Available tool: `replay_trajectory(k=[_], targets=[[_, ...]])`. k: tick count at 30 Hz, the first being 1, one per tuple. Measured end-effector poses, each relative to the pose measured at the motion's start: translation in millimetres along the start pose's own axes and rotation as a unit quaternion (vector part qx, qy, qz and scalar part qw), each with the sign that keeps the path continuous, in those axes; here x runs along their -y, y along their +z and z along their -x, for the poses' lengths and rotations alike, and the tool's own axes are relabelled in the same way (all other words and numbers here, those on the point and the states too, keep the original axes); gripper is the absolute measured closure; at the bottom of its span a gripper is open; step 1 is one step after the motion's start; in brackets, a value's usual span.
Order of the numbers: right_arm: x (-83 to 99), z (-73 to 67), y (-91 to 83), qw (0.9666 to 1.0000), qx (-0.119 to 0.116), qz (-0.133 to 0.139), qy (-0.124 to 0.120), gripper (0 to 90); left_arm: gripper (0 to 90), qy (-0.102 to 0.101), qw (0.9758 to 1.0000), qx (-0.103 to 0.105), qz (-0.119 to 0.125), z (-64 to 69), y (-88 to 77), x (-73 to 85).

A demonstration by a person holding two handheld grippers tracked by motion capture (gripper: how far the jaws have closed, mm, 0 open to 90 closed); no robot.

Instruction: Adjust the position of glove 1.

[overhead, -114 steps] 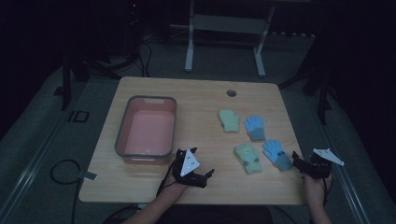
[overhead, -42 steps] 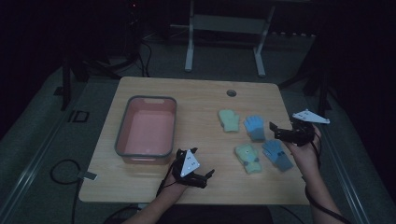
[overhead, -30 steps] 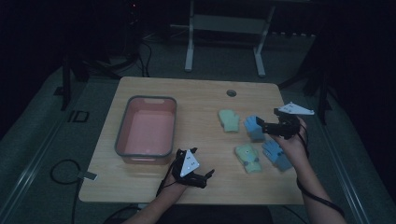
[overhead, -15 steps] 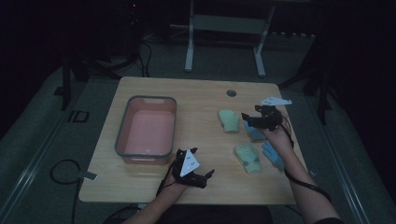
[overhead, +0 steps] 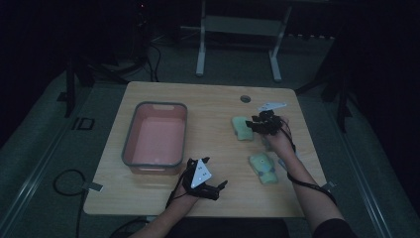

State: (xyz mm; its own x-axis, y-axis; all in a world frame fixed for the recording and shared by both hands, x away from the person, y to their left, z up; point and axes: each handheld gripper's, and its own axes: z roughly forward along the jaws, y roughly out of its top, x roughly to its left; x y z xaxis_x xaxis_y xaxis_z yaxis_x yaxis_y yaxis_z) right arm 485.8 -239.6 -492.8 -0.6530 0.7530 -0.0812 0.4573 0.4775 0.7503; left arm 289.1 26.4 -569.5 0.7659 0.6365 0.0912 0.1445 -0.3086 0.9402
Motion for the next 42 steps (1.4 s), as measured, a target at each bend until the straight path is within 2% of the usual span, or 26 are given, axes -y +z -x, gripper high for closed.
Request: replay_trajectory(k=[4,7,15,17,19,20,21,24,28,30,31,32,34,36,39,40,41,42], targets=[[0.0,3.2,12.1,0.9999,-0.007,-0.015,0.003,58.7,1.8,0.000,1.0000,0.000,0.000,0.0,0.0,0.0],[2.8,7.3,28.4,0.9992,-0.007,-0.038,0.014,60.5,1.8,0.000,1.0000,0.000,0.001,0.1,0.0,0.0],[3.1,11.9,50.9,0.9988,-0.014,-0.040,0.025,57.2,1.8,-0.001,1.0000,0.001,0.001,-0.2,-0.1,0.1],[3.6,11.7,53.9,0.9987,-0.013,-0.043,0.025,57.2,1.8,-0.001,1.0000,0.001,0.001,-0.3,-0.1,0.1],[6.8,10.5,62.6,0.9977,-0.002,-0.066,0.018,58.7,1.8,0.000,1.0000,0.000,0.001,0.0,-0.1,0.1],[9.9,9.6,66.5,0.9975,-0.002,-0.069,0.013,59.1,1.8,0.000,1.0000,0.000,0.001,0.1,-0.1,0.1],[11.8,9.1,67.1,0.9981,-0.001,-0.060,0.010,59.9,1.8,0.001,1.0000,0.000,0.001,0.2,-0.2,0.1],[12.7,9.3,67.4,0.9982,-0.002,-0.057,0.021,62.9,1.8,0.000,1.0000,0.001,0.001,0.0,-0.1,0.1],[11.3,5.4,68.3,0.9977,0.003,-0.063,0.025,80.5,1.8,0.000,1.0000,0.000,0.001,0.0,-0.2,0.1],[10.8,4.5,68.4,0.9976,0.006,-0.063,0.030,83.0,1.8,0.000,1.0000,0.000,0.001,0.0,-0.1,0.1],[9.4,3.7,68.3,0.9968,0.011,-0.062,0.048,85.7,1.8,-0.001,1.0000,0.000,0.001,-0.1,-0.1,0.1],[8.1,3.3,66.8,0.9965,0.013,-0.062,0.053,86.2,1.8,-0.002,1.0000,0.000,0.001,-0.3,-0.2,0.1],[6.5,2.4,64.6,0.9966,0.015,-0.061,0.053,86.4,1.8,-0.002,1.0000,0.001,0.001,-0.5,-0.2,0.2],[2.1,0.4,57.4,0.9966,0.016,-0.056,0.058,86.7,1.8,-0.002,1.0000,0.001,0.001,-0.5,-0.2,0.2],[-11.2,-5.9,34.5,0.9971,0.013,-0.028,0.069,87.0,1.8,-0.001,1.0000,0.000,0.000,-0.3,0.0,0.0],[-11.2,-5.9,34.5,0.9971,0.013,-0.028,0.069,87.0,1.8,-0.001,1.0000,0.000,0.000,-0.3,0.0,0.0],[-18.2,-12.7,20.6,0.9974,0.008,-0.018,0.069,87.0,1.8,0.000,1.0000,-0.001,0.000,-0.4,0.1,0.0],[-19.9,-16.0,16.2,0.9977,0.008,-0.014,0.066,87.0,1.8,-0.001,1.0000,-0.001,0.000,-0.3,0.0,0.0]])
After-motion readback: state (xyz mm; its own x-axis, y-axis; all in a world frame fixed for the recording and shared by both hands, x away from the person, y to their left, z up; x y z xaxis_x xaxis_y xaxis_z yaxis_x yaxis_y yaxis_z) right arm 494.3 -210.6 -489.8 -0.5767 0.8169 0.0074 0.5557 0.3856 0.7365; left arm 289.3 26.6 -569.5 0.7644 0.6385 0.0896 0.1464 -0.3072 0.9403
